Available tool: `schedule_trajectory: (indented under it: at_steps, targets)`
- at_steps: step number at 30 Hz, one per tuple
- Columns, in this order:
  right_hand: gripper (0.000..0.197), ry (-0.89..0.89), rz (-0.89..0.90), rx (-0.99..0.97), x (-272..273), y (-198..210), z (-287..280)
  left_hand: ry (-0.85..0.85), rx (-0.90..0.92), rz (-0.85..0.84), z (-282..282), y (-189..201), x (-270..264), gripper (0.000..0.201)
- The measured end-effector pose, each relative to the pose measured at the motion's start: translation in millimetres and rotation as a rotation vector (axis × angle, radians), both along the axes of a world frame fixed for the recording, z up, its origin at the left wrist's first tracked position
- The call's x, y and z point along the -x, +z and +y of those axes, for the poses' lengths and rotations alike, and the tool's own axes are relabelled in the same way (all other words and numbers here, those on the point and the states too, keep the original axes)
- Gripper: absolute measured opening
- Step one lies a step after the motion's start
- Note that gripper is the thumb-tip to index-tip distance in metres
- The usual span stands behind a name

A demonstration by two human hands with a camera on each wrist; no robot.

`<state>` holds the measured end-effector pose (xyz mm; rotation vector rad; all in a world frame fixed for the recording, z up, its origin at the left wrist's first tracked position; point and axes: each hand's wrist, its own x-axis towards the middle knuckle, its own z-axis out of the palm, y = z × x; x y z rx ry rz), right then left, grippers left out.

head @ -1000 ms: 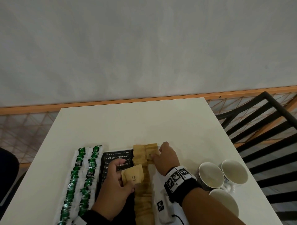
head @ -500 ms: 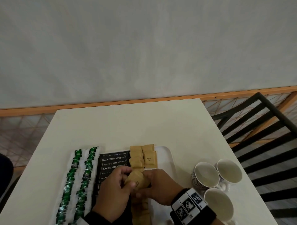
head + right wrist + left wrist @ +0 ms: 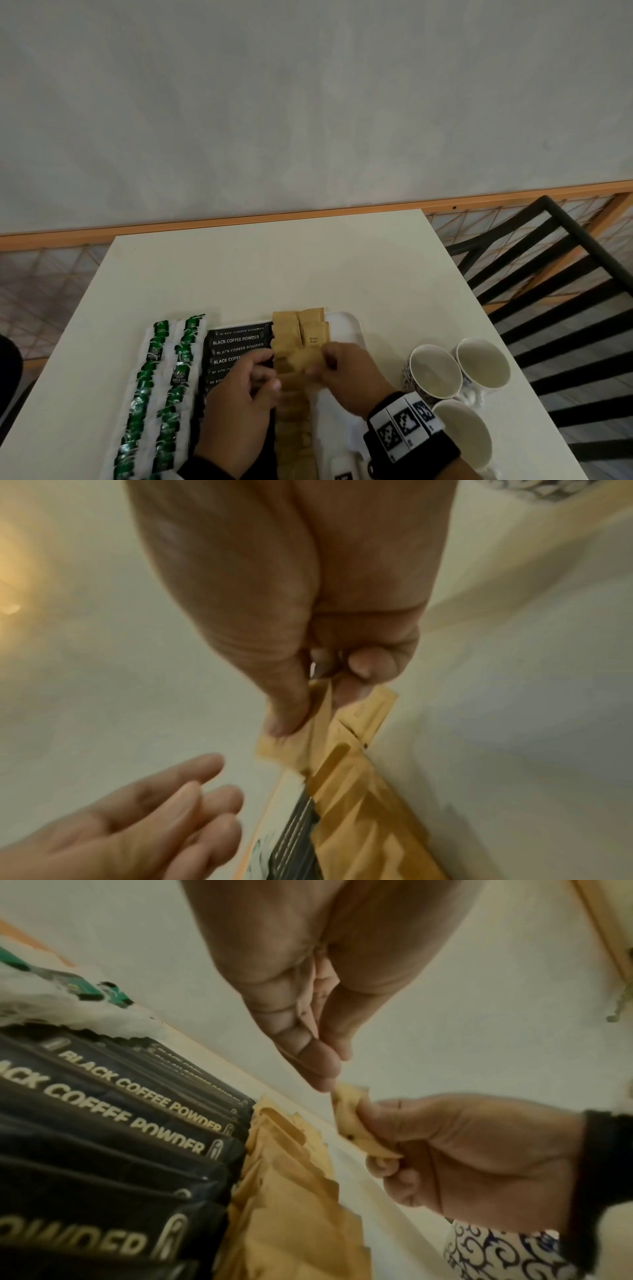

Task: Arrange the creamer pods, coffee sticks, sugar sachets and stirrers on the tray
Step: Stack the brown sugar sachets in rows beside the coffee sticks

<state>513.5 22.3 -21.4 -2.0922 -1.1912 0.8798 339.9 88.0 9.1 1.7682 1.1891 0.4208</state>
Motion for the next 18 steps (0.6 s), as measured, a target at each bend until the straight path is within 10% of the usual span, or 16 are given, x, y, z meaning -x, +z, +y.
schedule_trajectory:
  at_steps: [18]
  targets:
    - [0.027, -0.297, -0.145, 0.113, -4, -38, 32, 0.011, -0.031, 0.048, -2, -13, 9, 0.045]
